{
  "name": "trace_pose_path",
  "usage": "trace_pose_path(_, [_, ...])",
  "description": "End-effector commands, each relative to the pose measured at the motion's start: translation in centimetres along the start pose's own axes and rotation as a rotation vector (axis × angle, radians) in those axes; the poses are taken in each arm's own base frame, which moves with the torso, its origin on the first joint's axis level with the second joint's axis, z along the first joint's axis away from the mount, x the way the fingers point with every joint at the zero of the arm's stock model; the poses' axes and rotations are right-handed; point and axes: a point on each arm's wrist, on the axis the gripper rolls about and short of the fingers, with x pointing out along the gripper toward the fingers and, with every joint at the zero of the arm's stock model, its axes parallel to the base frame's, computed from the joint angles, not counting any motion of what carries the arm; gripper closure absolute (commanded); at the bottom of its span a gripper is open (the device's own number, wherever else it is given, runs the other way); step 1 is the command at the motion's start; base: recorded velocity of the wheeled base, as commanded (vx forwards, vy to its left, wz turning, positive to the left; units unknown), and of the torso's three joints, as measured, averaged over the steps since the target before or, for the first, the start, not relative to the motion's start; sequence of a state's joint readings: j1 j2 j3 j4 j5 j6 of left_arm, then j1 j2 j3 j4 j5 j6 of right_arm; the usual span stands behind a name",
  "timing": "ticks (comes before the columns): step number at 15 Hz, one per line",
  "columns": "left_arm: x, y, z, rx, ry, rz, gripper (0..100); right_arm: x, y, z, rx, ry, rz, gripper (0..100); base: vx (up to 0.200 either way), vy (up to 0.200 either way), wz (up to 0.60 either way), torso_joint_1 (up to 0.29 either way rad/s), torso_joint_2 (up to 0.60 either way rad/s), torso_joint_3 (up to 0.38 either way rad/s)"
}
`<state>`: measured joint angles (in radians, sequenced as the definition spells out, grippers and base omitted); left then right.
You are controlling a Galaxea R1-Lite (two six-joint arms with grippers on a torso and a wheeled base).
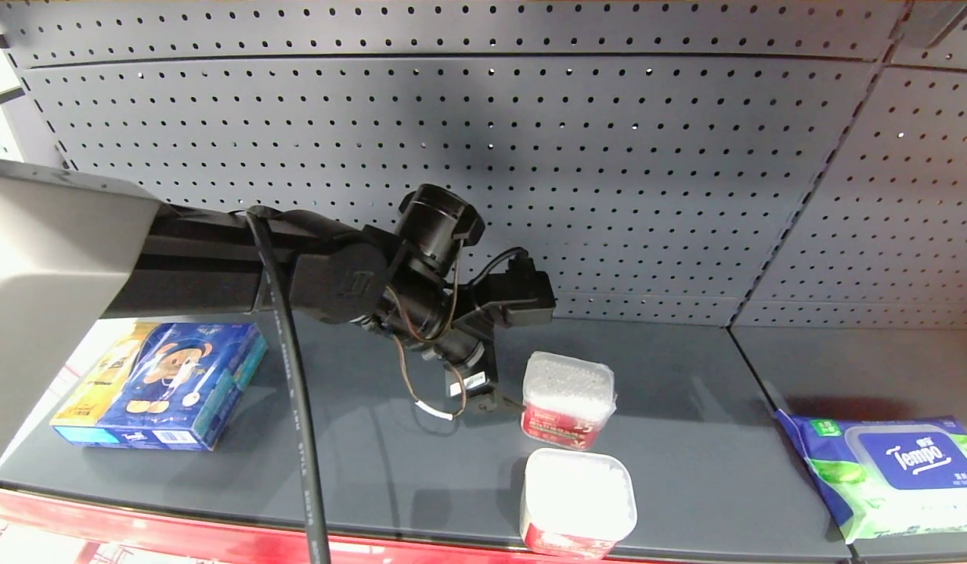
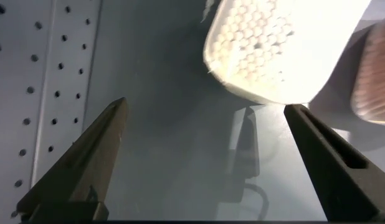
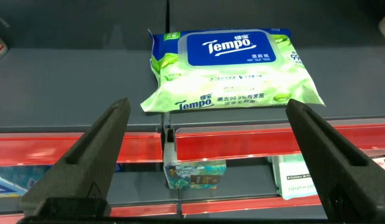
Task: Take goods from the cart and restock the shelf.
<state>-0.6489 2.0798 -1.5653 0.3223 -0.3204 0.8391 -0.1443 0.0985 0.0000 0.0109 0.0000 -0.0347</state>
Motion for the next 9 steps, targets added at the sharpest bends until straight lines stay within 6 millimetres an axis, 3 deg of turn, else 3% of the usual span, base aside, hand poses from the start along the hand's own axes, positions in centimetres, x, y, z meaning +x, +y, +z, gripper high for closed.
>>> trace_pose_path(1, [-0.1,-0.2,0.3,0.006,-0.004,-0.003,0,0.0,0.0,0.0,-0.001,0.001,0.0,0,0.0,0.0,0.0,0.0,0.0,0.0])
trace_pose_path(4, [-1.9,0.2,-0.2,-0.01,-0.006,0.028,0,0.0,0.0,0.0,-0.001,0.001,0.0,0,0.0,0.0,0.0,0.0,0.0,0.0])
trace_pose_path(7, [-11.2,0.1,-2.5,-0.124,-0.023,0.15,0,0.0,0.0,0.0,-0.001,0.001,0.0,0,0.0,0.0,0.0,0.0,0.0,0.0])
trace_pose_path(9, [-18.8,-3.5,-3.8,-0.26,-0.131,0.219,0,0.0,0.0,0.0,0.001,0.001,0.0,0,0.0,0.0,0.0,0.0,0.0,0.0])
